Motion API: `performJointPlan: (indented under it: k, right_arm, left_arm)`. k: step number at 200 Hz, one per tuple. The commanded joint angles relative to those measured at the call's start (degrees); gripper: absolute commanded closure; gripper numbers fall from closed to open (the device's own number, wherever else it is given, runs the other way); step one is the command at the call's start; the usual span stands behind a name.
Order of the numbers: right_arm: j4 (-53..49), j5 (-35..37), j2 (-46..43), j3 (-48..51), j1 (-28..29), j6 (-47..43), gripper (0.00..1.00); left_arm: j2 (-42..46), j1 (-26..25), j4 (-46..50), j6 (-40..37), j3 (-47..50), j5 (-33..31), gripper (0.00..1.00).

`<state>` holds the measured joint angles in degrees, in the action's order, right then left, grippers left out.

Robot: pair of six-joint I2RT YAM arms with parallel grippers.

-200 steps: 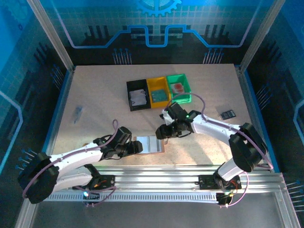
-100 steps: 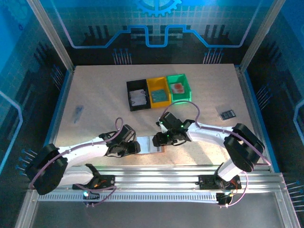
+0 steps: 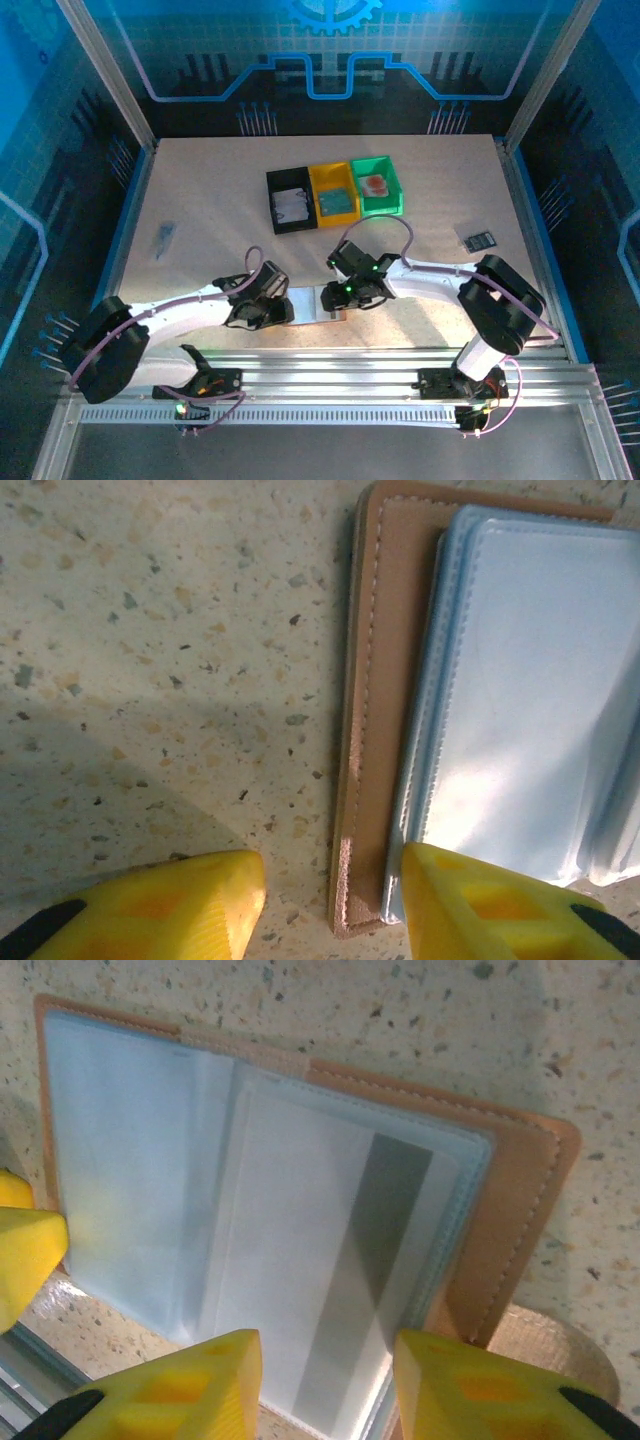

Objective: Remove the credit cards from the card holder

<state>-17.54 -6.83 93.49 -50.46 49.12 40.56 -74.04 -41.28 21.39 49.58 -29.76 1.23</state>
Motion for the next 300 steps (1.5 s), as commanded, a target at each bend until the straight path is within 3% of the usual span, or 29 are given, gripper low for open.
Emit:
performJointPlan:
  k: [1, 37, 73, 108, 300]
  right_arm:
    - [-1.49, 1.8, 0.99, -1.42, 0.43, 0.66, 0.63]
    - [-1.61, 1.53, 1.49, -1.73, 0.42, 0.58, 0.67]
    - [-4.35, 5.72, 0.81, -2.0, 0.9, 0.97, 0.64]
    - [-4.22, 4.94, 2.71, -2.63, 1.39, 1.0, 0.62]
    - [-5.07, 3.39, 1.4, -4.89, 2.08, 0.15, 1.0]
  left_arm:
    - [-6.05, -1.6, -8.05, -0.31, 2.74, 2.72, 0.59]
    - [-7.3, -2.14, -9.5, 0.12, 3.22, 2.8, 0.6]
    - [-7.99, -2.32, -9.87, -0.01, 2.95, 2.9, 0.62]
    - [-8.49, -2.43, -10.47, -0.1, 2.93, 2.99, 0.63]
    - [-9.59, -2.69, -13.22, 0.19, 3.82, 3.95, 0.64]
